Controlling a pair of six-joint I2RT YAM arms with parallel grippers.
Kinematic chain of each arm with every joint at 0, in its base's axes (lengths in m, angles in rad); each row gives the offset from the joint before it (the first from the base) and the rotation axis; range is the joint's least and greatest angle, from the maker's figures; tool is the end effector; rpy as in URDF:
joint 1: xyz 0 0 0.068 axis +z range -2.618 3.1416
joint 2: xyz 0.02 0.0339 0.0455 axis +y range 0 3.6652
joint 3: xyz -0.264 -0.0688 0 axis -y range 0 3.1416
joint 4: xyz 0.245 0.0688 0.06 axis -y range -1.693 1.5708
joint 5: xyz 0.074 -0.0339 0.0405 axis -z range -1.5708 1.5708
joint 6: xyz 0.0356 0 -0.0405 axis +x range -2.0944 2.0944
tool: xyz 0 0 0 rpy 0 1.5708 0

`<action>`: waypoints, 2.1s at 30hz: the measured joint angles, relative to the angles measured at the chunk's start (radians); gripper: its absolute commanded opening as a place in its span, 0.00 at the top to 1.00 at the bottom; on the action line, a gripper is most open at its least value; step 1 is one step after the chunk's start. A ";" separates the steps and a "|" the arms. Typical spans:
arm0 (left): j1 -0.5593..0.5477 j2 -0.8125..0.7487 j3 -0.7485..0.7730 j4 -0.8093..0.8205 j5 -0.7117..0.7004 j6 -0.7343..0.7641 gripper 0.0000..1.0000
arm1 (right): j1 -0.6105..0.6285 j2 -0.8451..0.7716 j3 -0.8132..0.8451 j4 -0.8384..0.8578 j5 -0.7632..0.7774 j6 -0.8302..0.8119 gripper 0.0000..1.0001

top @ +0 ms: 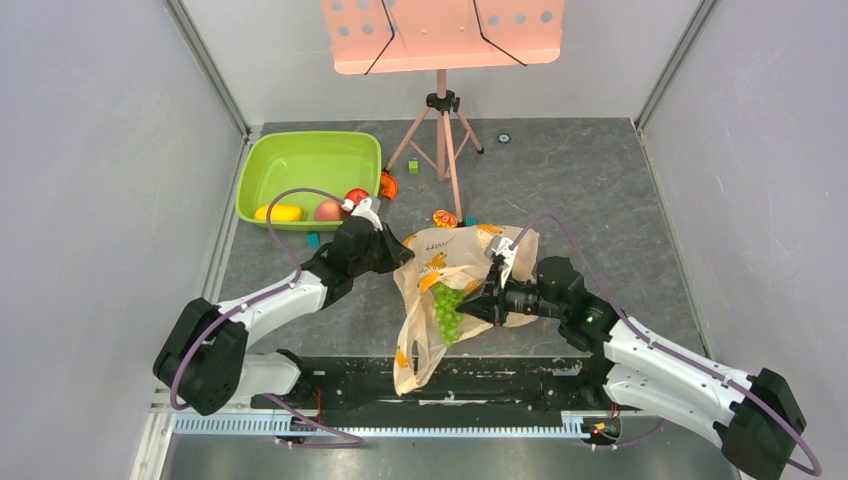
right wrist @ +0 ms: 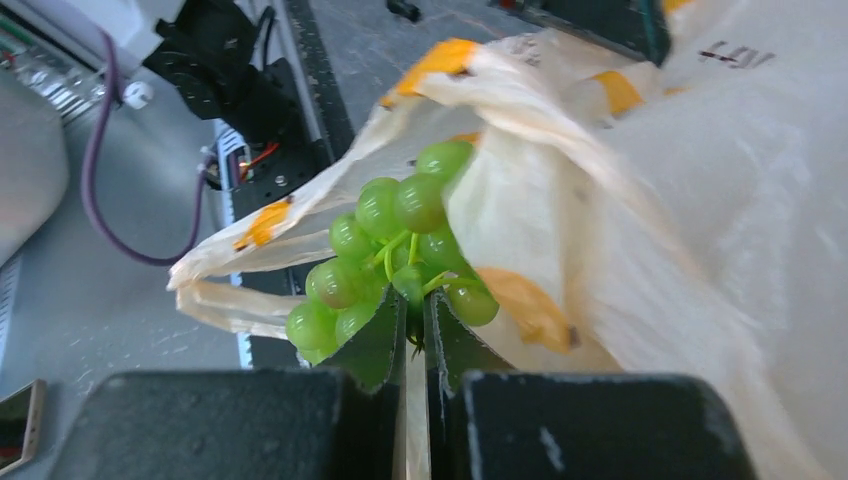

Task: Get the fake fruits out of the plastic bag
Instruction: Take out the fake fruit from the plastic bag.

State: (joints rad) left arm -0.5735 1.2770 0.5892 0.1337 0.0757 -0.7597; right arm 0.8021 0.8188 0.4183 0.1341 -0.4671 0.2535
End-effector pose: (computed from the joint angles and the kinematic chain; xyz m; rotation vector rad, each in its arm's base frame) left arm 0.2203 -0.1455 0.1994 -0.1618 2.2430 -0.8415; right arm 0.1211 0.1482 0.2382 -0.8649 1.7722 1.1450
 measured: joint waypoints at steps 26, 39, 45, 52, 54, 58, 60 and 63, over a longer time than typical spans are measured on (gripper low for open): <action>0.085 -0.075 0.077 -0.166 -0.013 0.071 0.09 | 0.000 -0.121 0.066 -0.339 -0.058 -0.286 0.98; 0.085 -0.283 0.091 -0.245 0.179 0.063 0.07 | 0.000 -0.299 -0.052 -0.204 0.033 -0.450 0.92; 0.085 -0.332 0.116 -0.262 0.301 0.040 0.09 | 0.000 -0.338 -0.110 -0.126 0.034 -0.578 0.94; 0.079 -0.364 0.168 -0.298 0.397 0.044 0.14 | 0.000 -0.255 -0.110 -0.108 0.004 -0.681 0.97; 0.071 -0.364 0.217 -0.383 0.369 0.082 0.13 | 0.000 -0.224 -0.110 -0.108 -0.011 -0.701 0.98; 0.066 -0.382 0.277 -0.475 0.317 0.142 0.15 | 0.000 -0.196 -0.110 -0.100 -0.032 -0.719 0.98; 0.066 -0.400 0.283 -0.495 0.315 0.153 0.20 | 0.000 -0.193 -0.110 -0.088 -0.037 -0.723 0.98; 0.055 -0.402 0.283 -0.499 0.319 0.156 0.29 | 0.000 -0.193 -0.110 -0.065 -0.050 -0.726 0.98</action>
State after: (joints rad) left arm -0.5186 0.8749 0.8722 -0.3653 0.3950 -0.6037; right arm 0.8024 0.6262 0.3080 0.0692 -0.5175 -0.4728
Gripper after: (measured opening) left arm 0.788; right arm 0.089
